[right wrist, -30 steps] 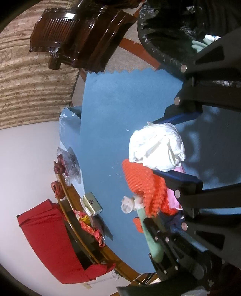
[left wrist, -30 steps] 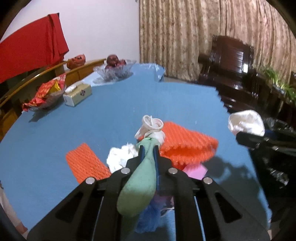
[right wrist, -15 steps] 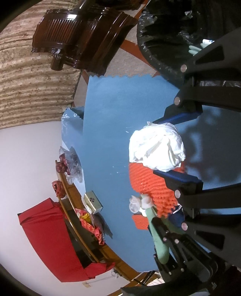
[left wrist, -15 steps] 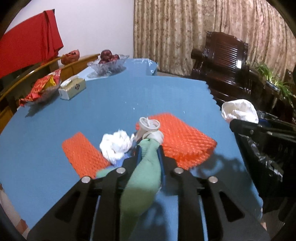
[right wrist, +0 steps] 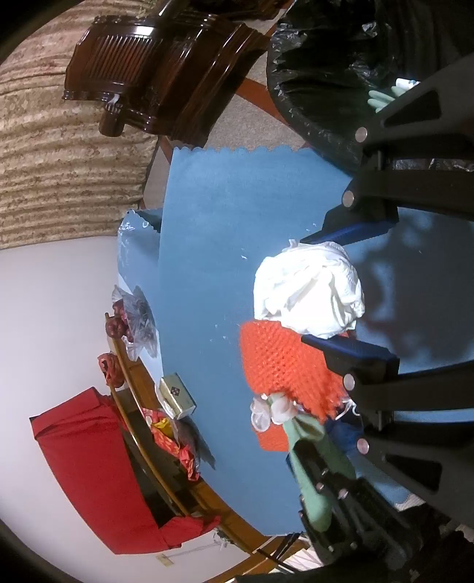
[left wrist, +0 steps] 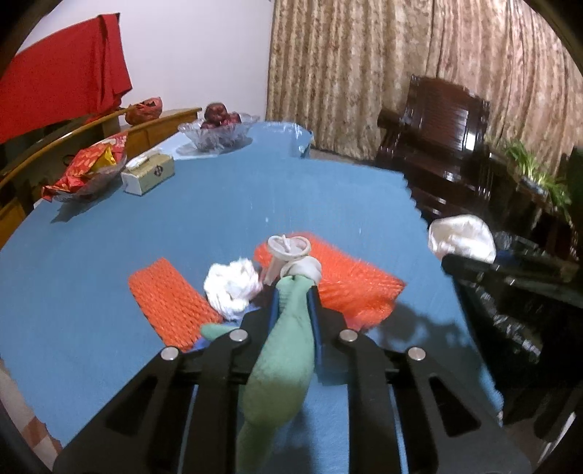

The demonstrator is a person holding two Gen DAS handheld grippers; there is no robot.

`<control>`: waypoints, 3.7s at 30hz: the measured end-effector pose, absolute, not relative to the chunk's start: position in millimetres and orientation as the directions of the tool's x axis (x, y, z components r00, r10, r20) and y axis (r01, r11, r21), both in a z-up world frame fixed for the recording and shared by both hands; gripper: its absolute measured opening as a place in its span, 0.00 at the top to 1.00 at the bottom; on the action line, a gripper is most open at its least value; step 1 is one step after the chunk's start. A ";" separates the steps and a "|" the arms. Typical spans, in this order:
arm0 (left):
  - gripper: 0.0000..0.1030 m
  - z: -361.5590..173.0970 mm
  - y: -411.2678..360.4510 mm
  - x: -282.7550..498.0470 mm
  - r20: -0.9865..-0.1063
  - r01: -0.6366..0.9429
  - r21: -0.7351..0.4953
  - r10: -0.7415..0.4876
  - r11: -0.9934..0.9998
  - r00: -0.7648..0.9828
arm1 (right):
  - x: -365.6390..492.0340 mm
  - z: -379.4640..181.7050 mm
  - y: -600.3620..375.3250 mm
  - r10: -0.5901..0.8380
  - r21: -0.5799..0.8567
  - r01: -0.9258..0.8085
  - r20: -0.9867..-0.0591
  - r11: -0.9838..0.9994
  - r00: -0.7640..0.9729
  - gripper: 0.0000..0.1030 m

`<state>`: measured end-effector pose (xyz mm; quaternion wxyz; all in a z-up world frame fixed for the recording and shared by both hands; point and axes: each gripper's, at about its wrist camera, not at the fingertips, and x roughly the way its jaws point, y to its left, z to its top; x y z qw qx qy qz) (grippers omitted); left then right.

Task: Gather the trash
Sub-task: 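Lift the green glove with the left gripper while the right gripper holds the tissue, then carry the glove and tissue over the bin with both grippers, then open both grippers over the bin, dropping the glove and tissue, then move both grippers back over the remaining pile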

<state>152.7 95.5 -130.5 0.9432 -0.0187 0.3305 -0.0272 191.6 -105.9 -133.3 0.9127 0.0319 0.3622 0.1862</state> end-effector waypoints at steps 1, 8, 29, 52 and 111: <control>0.87 -125.5 96.1 151.2 -0.611 0.039 -0.060 -0.067 0.997 0.789 | 190.9 -132.1 -106.5 0.364 0.194 -0.316 -0.646 0.929 0.671 0.55; 0.88 -101.2 90.4 141.9 -0.553 0.048 -0.079 -0.084 0.996 0.829 | 184.6 -122.8 -111.3 0.366 0.196 -0.316 -0.628 0.928 0.687 0.55; 0.88 -75.0 -16.4 138.4 -0.512 0.282 -0.077 -0.281 0.956 0.812 | 134.9 -73.0 -206.2 0.230 0.170 -0.162 -0.565 0.972 0.793 0.55; 0.88 -105.3 -168.9 164.6 -0.571 0.538 -0.114 -0.498 0.835 0.653 | 94.4 -102.4 -347.8 -0.051 0.121 0.158 -0.617 0.980 0.786 0.55; 0.15 -124.9 153.8 152.4 -0.611 -0.092 0.006 0.076 0.996 0.788 | 189.2 -131.7 -60.8 0.360 0.092 -0.391 -0.620 0.916 0.697 0.12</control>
